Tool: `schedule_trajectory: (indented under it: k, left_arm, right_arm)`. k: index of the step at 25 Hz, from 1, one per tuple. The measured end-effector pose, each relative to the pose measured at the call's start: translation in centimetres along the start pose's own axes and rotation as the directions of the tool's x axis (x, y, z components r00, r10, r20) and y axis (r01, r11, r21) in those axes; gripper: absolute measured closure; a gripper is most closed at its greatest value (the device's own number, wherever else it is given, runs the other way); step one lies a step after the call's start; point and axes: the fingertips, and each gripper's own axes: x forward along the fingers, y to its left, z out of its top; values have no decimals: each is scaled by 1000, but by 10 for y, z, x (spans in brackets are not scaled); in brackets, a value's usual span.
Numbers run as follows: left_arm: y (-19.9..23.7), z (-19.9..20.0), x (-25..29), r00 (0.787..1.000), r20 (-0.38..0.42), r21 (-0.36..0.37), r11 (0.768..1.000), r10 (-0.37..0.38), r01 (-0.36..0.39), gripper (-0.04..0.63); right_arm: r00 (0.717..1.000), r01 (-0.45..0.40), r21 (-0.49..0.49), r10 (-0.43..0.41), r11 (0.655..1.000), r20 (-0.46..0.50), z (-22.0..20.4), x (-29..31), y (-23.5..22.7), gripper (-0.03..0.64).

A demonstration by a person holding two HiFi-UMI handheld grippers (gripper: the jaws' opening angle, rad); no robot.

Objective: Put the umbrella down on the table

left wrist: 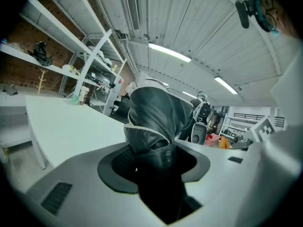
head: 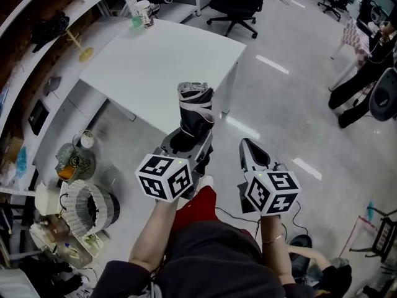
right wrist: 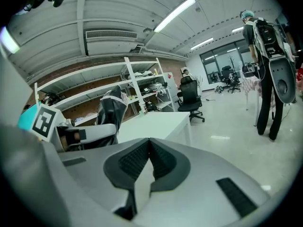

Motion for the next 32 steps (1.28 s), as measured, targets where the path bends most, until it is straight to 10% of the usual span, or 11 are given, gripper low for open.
schedule_trajectory:
  k: [32]
  left_arm:
    - [138, 70, 92, 998, -38, -27, 999, 43, -44, 395]
  right_arm:
    - [998, -47, -41, 45, 998, -45, 71, 172, 5, 598]
